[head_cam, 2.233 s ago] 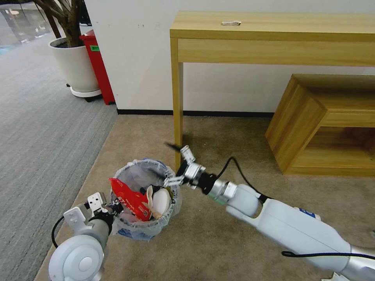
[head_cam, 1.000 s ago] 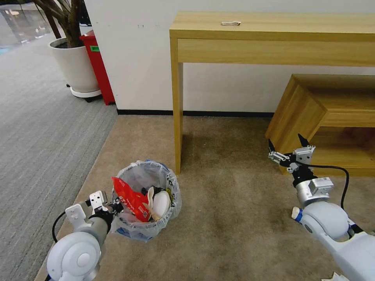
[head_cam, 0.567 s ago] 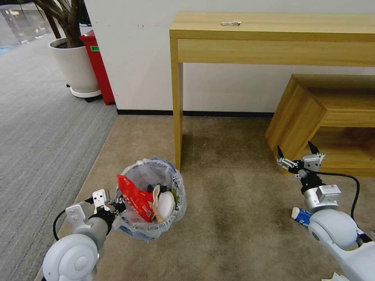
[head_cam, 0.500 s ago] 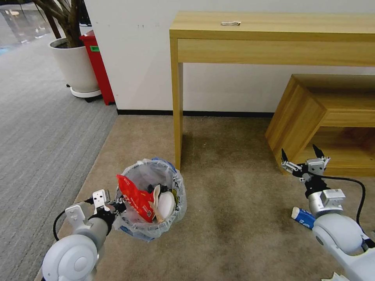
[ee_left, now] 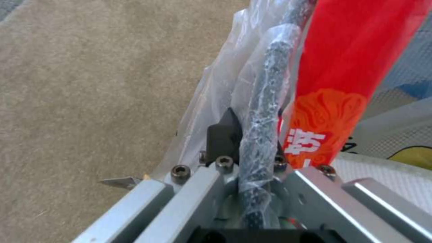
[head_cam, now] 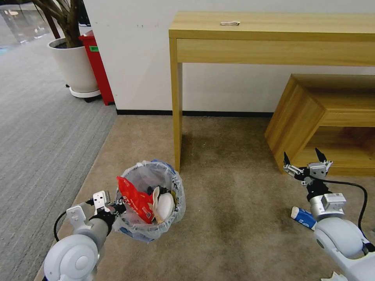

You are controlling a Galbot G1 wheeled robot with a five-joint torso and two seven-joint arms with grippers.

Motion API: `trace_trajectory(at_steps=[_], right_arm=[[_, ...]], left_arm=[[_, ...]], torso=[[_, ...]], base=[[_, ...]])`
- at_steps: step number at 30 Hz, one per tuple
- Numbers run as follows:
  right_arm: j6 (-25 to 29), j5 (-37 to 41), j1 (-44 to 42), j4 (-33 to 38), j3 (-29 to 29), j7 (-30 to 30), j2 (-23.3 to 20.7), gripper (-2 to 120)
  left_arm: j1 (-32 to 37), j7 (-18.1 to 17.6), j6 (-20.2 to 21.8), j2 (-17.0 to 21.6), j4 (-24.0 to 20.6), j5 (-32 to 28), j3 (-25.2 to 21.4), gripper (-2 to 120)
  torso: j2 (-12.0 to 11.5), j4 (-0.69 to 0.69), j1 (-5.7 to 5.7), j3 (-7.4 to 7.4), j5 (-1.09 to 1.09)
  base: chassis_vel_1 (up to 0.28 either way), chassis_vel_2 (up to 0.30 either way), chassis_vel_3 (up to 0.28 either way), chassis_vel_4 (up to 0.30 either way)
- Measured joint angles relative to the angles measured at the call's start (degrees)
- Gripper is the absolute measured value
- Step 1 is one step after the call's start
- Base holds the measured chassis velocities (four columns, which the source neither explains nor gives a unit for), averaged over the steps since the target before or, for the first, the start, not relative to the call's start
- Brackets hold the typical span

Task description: Pick up the trash bin and place the garbage on the floor into it.

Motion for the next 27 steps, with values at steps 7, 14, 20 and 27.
trace_trajectory(at_steps=[7, 14, 20, 27], right_arm=[[0.0, -0.1, 0.2, -0.3, -0.2, 0.0, 0.1, 100], [0.3, -0.5, 0.2, -0.6, -0.2, -0.1, 0.2, 100], [0.4, -0.8, 0.2, -0.6, -0.3, -0.1, 0.4, 100], [0.7, -1.6, -0.1, -0.7, -0.3, -0.1, 0.9, 100]], left_arm=[[0.0, 0.0, 0.1, 0.1, 0.0, -0.2, 0.0, 0], [-0.1, -0.1, 0.3, -0.1, 0.0, -0.2, 0.0, 0], [0.2, -0.1, 0.3, -0.2, -0.1, -0.1, 0.0, 0], [0.5, -0.1, 0.3, -0.3, -0.6, 0.0, -0.3, 0]], torso=[[0.0, -0.01, 0.00, 0.00, 0.00], [0.0, -0.01, 0.00, 0.00, 0.00], [0.0, -0.01, 0.00, 0.00, -0.01], [0.0, -0.01, 0.00, 0.00, 0.00]], base=[[-0.037, -0.031, -0.038, -0.033], [-0.092, -0.086, -0.091, -0.085], [-0.107, -0.107, -0.115, -0.118], [-0.118, -0.124, -0.109, -0.124]])
